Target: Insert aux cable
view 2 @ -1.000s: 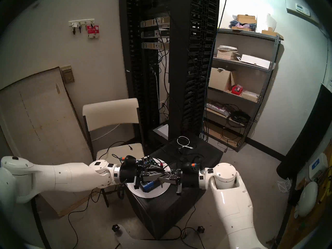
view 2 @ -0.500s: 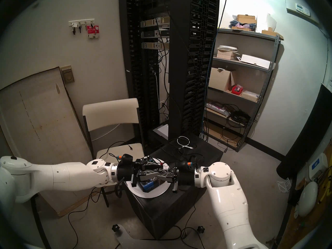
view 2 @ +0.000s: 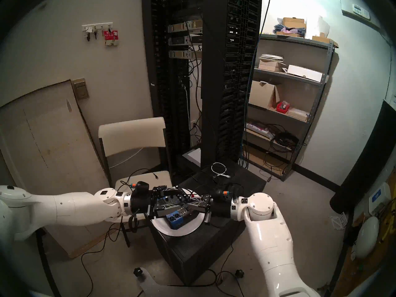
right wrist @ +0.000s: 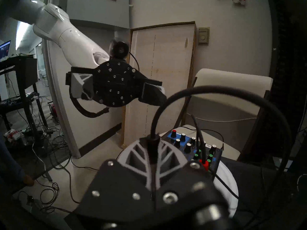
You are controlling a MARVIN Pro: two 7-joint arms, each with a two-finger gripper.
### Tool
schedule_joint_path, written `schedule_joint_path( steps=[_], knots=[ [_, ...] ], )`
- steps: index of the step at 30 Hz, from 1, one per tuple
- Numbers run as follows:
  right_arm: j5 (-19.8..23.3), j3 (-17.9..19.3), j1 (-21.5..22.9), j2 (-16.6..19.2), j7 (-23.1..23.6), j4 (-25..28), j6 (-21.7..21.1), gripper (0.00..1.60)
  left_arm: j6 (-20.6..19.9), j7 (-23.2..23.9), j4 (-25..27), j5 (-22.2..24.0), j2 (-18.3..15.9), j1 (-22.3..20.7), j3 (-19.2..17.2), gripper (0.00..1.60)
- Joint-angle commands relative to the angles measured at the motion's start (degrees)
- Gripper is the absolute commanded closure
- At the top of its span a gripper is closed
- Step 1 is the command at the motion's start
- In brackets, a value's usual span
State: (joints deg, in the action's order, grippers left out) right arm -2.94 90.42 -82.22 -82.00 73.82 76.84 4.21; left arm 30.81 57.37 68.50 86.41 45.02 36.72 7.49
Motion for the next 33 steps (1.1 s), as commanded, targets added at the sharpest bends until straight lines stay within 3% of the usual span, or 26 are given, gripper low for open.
schedule_joint_path(
  steps=[1,19,33],
  knots=[
    [0.6,0.2,1.9,-1.7,-1.7,-0.8,4.5,1.6,0.7,-0.7,-0.4,0.8,-1.2,-0.9,-1.2,0.14],
    [1.2,0.5,1.9,-2.9,-2.3,-0.9,6.0,1.6,1.7,-2.2,0.0,1.2,-2.0,-0.7,-1.4,0.11],
    [0.6,0.7,2.6,-3.4,-2.6,-4.6,8.6,1.6,1.9,-1.8,-0.7,1.6,-1.6,-0.6,-1.3,0.09]
  ],
)
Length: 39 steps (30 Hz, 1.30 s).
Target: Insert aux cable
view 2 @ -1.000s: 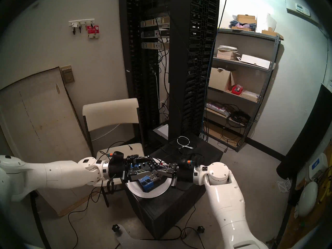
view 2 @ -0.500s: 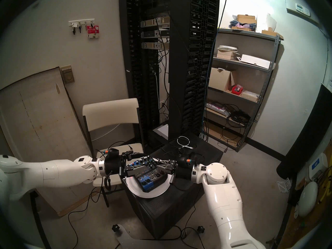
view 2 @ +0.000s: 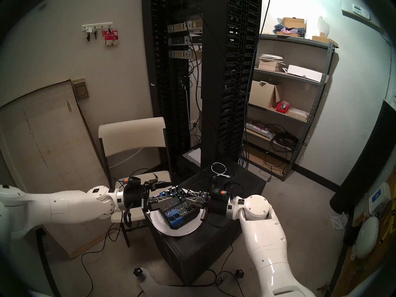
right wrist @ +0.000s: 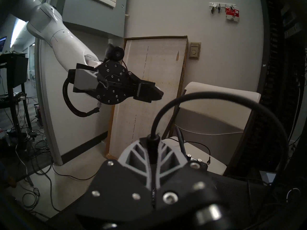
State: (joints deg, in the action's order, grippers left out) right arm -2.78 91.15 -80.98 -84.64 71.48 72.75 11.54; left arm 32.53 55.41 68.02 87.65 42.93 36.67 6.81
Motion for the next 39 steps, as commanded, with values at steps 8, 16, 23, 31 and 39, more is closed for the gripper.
schedule_joint_path(
  steps=[8,16,23,31,39],
  knots=[
    [0.6,0.3,1.3,-1.1,-1.0,-1.3,2.7,1.6,0.2,0.2,0.0,0.3,0.6,-0.6,-0.5,0.09],
    [0.2,0.3,1.3,-1.1,-1.8,-1.6,3.6,1.6,0.2,0.2,0.0,0.3,0.7,-0.7,-0.5,0.09],
    [-0.4,0.1,1.7,-0.8,-2.1,-2.5,4.7,1.6,0.2,0.4,-0.1,0.2,0.7,-0.7,-0.5,0.08],
    [-0.5,0.2,1.7,-0.6,-1.9,-3.1,5.1,1.6,0.1,0.5,-0.2,0.2,0.9,-0.8,-0.5,0.08],
    [-0.5,0.3,1.3,-0.6,-1.9,-3.2,5.4,1.6,0.1,0.3,0.0,0.1,0.8,-1.0,-0.5,0.06]
  ],
)
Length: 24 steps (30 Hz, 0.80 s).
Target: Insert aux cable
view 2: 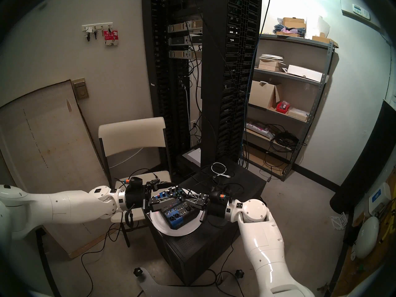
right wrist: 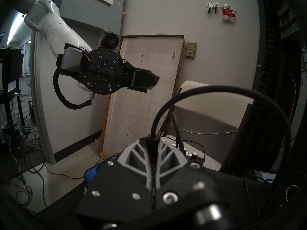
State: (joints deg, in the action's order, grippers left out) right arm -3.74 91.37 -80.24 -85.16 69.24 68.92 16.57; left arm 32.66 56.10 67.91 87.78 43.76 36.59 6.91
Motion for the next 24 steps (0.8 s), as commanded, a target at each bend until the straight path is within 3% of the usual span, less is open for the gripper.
schedule_joint_path(
  steps=[1,12,24],
  knots=[
    [0.4,0.1,0.4,-0.1,0.3,0.6,0.4,1.6,0.0,-0.4,0.1,0.0,0.0,-0.9,-0.5,0.06],
    [-0.1,0.1,0.0,-0.2,0.1,0.5,0.8,1.6,-1.6,-1.5,1.9,-1.3,0.9,-2.0,0.2,0.06],
    [0.0,0.2,-0.1,-0.4,0.2,0.3,1.2,1.6,-4.2,-2.7,-0.2,-3.5,4.1,-2.2,0.8,0.01]
  ],
)
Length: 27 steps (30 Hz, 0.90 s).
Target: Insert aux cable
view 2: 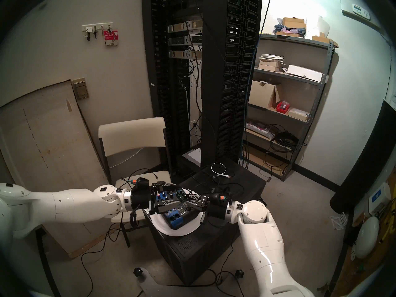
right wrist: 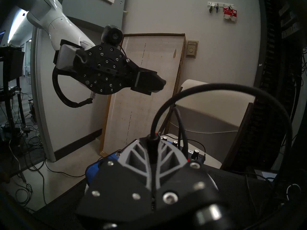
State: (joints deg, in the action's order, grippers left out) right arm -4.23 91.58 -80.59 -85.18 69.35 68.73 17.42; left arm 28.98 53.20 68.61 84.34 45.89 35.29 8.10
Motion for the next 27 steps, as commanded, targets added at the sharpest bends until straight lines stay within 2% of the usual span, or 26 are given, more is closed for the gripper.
schedule_joint_path(
  steps=[1,3,6,7,8,11,16,19,27],
  knots=[
    [0.4,0.0,0.2,-0.4,0.1,0.5,0.4,1.6,-0.5,0.3,-1.3,0.0,2.2,-0.8,-0.5,0.02],
    [0.4,0.0,0.2,-0.4,0.1,0.5,0.4,1.6,-0.6,0.3,-1.9,0.0,2.6,-0.7,-0.7,0.03],
    [0.5,0.0,0.2,-0.4,0.2,0.4,0.5,1.6,-1.4,0.3,-2.4,-0.2,3.2,-0.9,-0.7,0.24],
    [0.5,0.0,0.2,-0.4,0.2,0.4,0.5,1.6,-1.5,0.2,-2.4,-0.2,3.4,-0.9,-0.7,0.46],
    [0.5,0.0,0.2,-0.4,0.2,0.5,0.5,1.6,-1.9,0.1,-2.5,-0.3,3.6,-0.9,-0.6,0.48],
    [0.4,-0.1,0.2,-0.4,0.3,0.5,0.5,1.6,-1.9,-0.3,-3.0,-0.4,4.1,-0.6,-0.6,0.45],
    [0.5,-0.1,0.1,-0.5,0.4,0.7,0.4,1.6,-2.1,0.0,-3.8,-0.3,5.0,-0.5,-0.7,0.47],
    [0.4,-0.1,0.1,-0.5,0.4,0.8,0.4,1.6,-2.3,0.0,-4.5,-0.3,5.6,-0.5,-0.7,0.41],
    [0.4,-0.1,0.1,-0.6,0.5,0.8,0.4,1.6,-2.9,0.2,-5.7,-0.6,6.9,-0.4,-0.4,0.48]
  ],
)
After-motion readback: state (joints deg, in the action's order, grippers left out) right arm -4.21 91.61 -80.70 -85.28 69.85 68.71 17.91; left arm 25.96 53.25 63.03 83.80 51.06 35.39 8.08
